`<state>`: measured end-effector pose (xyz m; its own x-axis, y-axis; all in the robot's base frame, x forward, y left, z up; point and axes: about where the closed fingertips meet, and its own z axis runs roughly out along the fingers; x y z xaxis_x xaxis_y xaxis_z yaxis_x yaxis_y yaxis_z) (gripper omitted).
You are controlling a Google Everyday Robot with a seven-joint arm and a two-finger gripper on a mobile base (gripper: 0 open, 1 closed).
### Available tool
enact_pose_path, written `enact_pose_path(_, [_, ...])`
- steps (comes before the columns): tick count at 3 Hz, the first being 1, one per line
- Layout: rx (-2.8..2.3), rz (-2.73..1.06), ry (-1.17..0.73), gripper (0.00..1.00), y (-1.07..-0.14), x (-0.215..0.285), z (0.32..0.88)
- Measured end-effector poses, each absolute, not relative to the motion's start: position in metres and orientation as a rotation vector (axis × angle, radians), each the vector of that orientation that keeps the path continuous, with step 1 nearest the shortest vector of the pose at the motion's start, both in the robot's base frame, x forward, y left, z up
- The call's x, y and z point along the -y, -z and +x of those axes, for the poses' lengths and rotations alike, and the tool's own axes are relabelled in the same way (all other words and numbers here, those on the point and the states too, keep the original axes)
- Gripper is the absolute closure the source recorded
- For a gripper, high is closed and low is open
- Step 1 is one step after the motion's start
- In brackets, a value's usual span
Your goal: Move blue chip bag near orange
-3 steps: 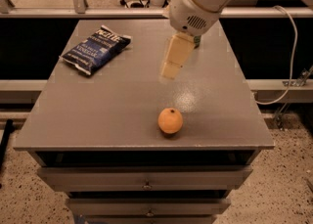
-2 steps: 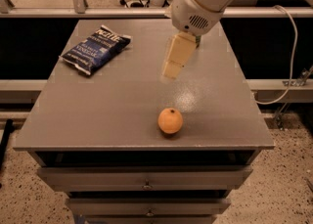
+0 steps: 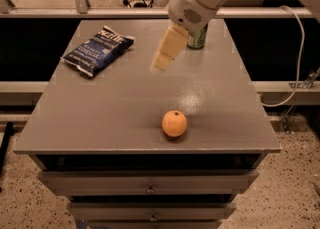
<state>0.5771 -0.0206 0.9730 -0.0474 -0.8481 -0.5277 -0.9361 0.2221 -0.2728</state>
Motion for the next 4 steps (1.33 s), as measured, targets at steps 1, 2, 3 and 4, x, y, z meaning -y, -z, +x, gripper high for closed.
enact_pose_path(1, [-1.865,-1.488,-0.322,0.00,-0.965,-0.021,0.635])
enact_pose_path(2, [-1.804,-1.395,-0.415,0.00,-0.960,-0.065,0.682])
enact_pose_path(3, [-1.786,-1.329,-0.494,0.00,-0.947,-0.098,0.712])
enact_pose_path(4, [-1.811,-1.271,-0.578,0.00,-0.920,-0.133,0.739])
